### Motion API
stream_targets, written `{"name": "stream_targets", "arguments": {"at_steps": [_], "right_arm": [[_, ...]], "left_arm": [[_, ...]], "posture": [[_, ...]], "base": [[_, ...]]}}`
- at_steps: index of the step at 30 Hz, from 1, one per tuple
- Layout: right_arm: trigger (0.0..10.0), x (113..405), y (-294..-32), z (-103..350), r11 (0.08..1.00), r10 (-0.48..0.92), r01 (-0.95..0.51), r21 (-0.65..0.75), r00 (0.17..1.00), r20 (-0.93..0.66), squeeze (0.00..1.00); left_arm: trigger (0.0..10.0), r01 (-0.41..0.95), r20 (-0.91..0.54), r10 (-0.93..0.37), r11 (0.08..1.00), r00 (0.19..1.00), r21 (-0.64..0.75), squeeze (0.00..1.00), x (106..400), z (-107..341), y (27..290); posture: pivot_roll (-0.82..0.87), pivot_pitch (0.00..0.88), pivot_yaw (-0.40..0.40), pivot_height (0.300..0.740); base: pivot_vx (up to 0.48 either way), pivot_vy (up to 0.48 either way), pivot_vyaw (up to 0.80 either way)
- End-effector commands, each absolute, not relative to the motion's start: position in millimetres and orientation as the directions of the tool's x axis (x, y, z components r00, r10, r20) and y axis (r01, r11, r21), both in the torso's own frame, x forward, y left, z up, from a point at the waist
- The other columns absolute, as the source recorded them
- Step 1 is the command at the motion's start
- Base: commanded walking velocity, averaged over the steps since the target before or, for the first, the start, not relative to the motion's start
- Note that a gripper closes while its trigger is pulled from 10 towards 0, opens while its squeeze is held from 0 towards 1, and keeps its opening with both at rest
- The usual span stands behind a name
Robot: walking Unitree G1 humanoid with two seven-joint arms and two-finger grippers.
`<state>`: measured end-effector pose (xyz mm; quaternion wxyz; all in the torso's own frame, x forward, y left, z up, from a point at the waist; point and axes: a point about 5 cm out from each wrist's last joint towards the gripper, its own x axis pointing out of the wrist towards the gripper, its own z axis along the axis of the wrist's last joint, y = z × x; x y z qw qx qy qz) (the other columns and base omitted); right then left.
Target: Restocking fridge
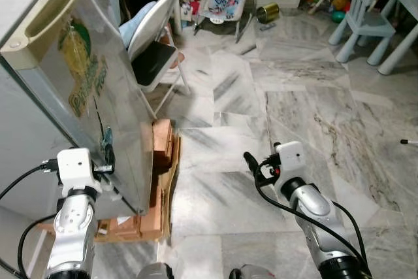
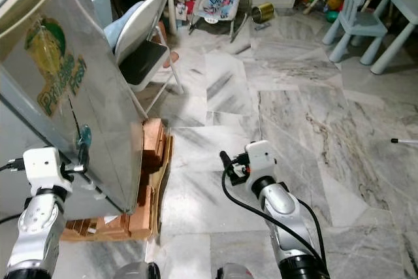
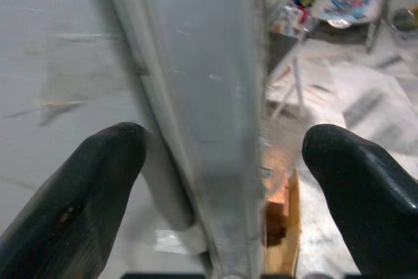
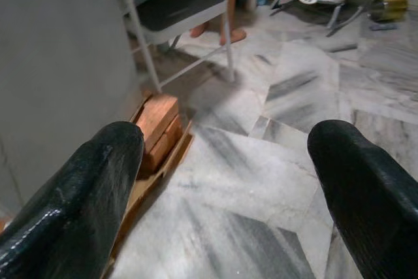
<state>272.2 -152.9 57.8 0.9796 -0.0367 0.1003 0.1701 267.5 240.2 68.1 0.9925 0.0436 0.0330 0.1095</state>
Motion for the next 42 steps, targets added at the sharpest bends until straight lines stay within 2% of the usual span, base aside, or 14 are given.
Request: {"name": "stream_targets", "arguments": {"at_steps": [1,11,17,29,39,42], "right_arm": [[10.0,273,-153,61,0.938,0.32,-0.339,-0.066,0.925,-0.203,0.0],[10.0,272,-153,58,0.938,0.322,-0.342,-0.057,0.919,-0.226,0.0],[10.0,273,-156,58,0.94,0.305,-0.331,-0.08,0.924,-0.23,0.0],[10.0,273,-157,57,0.94,0.3,-0.328,-0.094,0.926,-0.231,0.0],[10.0,272,-153,55,0.937,0.307,-0.337,-0.094,0.92,-0.242,0.0],[10.0,269,-154,47,0.925,0.309,-0.358,-0.128,0.903,-0.298,0.0]], "left_arm": [[10.0,-0.246,-0.064,0.253,0.965,0.965,0.096,0.0,264,67,251],[10.0,-0.211,-0.068,0.217,0.974,0.974,0.082,0.0,262,60,239],[10.0,-0.117,-0.06,0.119,0.992,0.991,0.041,0.0,274,65,223],[10.0,-0.049,-0.062,0.051,0.998,0.997,0.032,0.0,291,69,203],[10.0,0.021,-0.076,-0.019,0.999,0.997,0.027,0.0,292,65,186],[10.0,0.033,-0.081,-0.03,0.999,0.996,0.04,0.0,298,66,184]], "posture": [[-0.06,0.1,-0.002,0.74],[-0.06,0.106,-0.008,0.74],[-0.06,0.104,-0.011,0.74],[-0.08,0.093,-0.005,0.74],[-0.08,0.098,0.005,0.74],[-0.07,0.096,0.0,0.74]], "base": [[0.0,0.0,0.79],[0.0,0.0,0.0],[0.0,0.0,0.0],[0.0,0.0,0.0],[0.0,0.0,0.0],[0.0,0.0,0.0]]}}
